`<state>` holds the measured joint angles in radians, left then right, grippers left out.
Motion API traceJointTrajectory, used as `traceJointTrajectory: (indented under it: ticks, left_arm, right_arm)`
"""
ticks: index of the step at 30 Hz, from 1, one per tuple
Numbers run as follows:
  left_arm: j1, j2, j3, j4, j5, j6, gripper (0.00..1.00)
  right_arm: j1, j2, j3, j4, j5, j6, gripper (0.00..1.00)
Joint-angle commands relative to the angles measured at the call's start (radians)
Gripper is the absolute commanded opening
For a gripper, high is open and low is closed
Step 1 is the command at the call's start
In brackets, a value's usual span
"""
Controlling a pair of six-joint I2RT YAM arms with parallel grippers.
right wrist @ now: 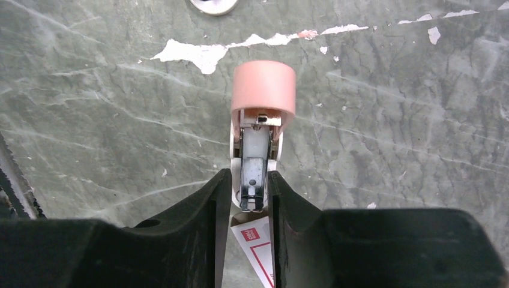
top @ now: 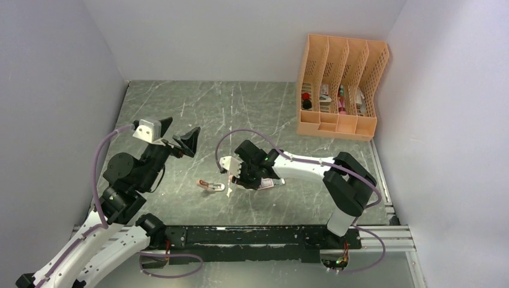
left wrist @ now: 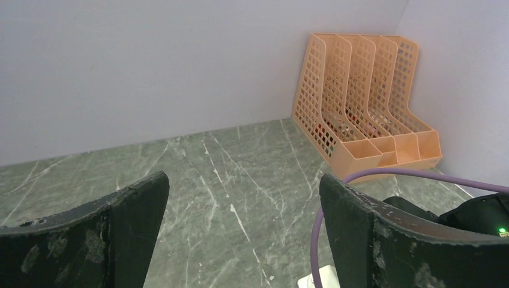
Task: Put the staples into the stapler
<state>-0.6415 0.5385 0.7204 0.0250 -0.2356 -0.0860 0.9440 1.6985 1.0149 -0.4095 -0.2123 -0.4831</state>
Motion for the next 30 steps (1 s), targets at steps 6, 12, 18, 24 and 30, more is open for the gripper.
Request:
traceJointTrajectory:
  ticks: [6, 12, 18, 24, 30]
  left_arm:
    - [-0.003, -0.010, -0.018, 0.009, -0.016, 0.002, 0.99]
    - [-0.003, 0.024, 0.004, -0.004, -0.013, -0.011, 1.00]
    - [-0.003, 0.095, 0.042, -0.030, -0.001, -0.026, 1.00]
    - [-0.003, 0.100, 0.017, 0.004, 0.010, -0.033, 1.00]
    - [-0.003, 0.111, 0.018, -0.007, 0.003, -0.035, 1.00]
  right_arm:
    - [0.003, -0.035, 0.017, 0.055, -0.040, 0.044, 0.47]
    - [-0.014, -0.175, -0.055, 0.177, 0.017, 0.150, 0.49]
    - [-0.094, -0.353, -0.181, 0.333, 0.201, 0.443, 0.46]
    - [-0.114, -0.324, -0.118, 0.105, 0.315, 0.551, 0.57]
    - [-0.110, -0.281, -0.129, 0.117, 0.262, 0.625, 0.71]
